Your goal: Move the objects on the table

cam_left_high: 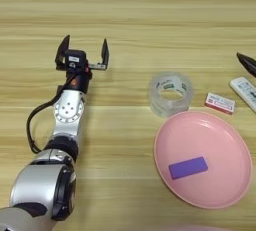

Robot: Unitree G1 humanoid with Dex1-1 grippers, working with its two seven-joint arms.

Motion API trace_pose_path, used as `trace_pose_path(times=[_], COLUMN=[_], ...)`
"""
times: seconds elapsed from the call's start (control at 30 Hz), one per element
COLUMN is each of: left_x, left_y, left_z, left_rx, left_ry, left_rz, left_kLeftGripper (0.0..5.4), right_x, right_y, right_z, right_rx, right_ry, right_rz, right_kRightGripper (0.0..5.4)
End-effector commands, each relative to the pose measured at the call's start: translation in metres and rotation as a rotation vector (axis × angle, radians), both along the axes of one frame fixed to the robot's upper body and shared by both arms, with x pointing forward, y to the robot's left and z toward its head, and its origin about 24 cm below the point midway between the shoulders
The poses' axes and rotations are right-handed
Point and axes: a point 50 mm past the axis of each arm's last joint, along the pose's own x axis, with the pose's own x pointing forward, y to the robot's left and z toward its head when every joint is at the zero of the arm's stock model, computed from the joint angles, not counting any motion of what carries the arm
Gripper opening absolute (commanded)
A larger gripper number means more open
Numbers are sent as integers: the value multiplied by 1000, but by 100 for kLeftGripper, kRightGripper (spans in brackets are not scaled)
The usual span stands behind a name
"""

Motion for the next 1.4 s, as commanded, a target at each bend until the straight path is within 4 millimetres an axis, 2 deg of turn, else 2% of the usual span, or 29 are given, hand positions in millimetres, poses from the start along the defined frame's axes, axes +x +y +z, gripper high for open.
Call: trace_pose_path(times=[0.03,0.2,0.33,0.43,0.57,0.83,1.03,1.17,1.4], left_x=[1,0,0,0,-1,-2,-3,-3,-3], left_y=[2,2,1,1,3,7,7,7,8], left_z=[3,3,3,3,4,4,4,4,4], left_rx=[1,5,2,3,8,17,29,35,43], left_ry=[-9,-16,-20,-23,-25,-31,-31,-32,-28], left_rz=[0,-2,0,0,3,3,-2,-3,0], left_kLeftGripper=[540,540,540,540,540,540,540,540,540], right_x=[17,36,50,53,50,41,35,33,32], right_y=[7,13,6,3,12,21,20,20,21], right_z=[19,17,-10,-30,-50,-72,-86,-94,-94], right_rx=[175,270,280,298,259,269,300,331,374], right_ry=[-155,-228,-209,-175,-170,-145,-90,-58,-68], right_rz=[-147,-328,-529,-588,-580,-575,-578,-583,-577], right_kRightGripper=[538,538,538,538,538,538,538,538,538])
